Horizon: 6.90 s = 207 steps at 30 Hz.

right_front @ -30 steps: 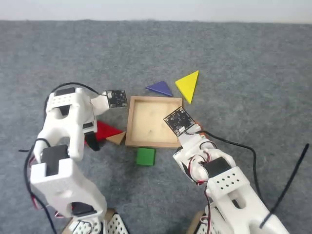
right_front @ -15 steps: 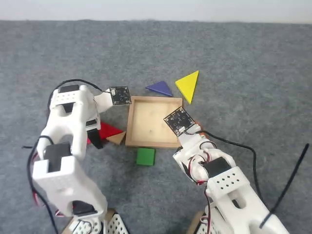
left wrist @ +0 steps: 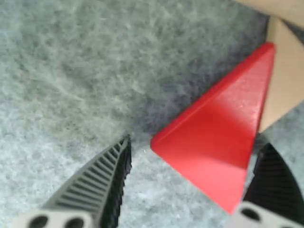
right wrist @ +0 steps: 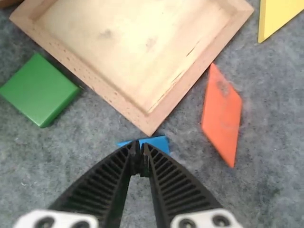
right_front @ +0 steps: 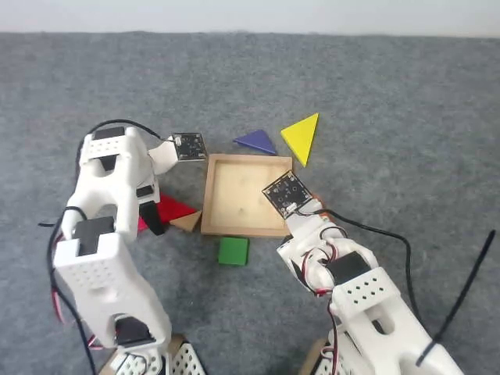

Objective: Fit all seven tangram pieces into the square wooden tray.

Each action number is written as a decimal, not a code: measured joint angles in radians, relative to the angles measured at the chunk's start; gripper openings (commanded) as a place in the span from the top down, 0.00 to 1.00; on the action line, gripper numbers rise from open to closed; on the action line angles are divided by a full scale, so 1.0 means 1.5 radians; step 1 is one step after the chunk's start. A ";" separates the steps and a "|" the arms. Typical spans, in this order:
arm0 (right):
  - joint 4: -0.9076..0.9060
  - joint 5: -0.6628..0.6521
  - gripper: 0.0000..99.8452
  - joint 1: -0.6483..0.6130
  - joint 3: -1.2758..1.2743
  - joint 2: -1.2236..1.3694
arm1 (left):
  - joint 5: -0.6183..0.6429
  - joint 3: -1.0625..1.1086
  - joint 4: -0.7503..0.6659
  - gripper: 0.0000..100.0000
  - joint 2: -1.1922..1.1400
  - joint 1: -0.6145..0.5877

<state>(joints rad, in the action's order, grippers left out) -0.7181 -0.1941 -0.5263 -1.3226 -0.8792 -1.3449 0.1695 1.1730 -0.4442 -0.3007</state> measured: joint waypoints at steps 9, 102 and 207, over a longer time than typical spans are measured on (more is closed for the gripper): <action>0.000 0.000 0.99 0.000 0.000 0.000 | 0.002 0.000 0.000 0.66 -0.001 -0.001; 0.000 0.000 0.99 0.000 0.000 0.000 | 0.000 0.015 0.025 0.79 0.031 0.018; -0.264 -0.215 0.80 -0.073 0.606 0.478 | 0.624 0.538 -0.216 0.90 0.666 -0.065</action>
<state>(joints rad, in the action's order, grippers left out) -1.1139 -0.5163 -0.6352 -0.4143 -0.1626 -0.4089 0.9766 0.8493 0.5547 -0.3989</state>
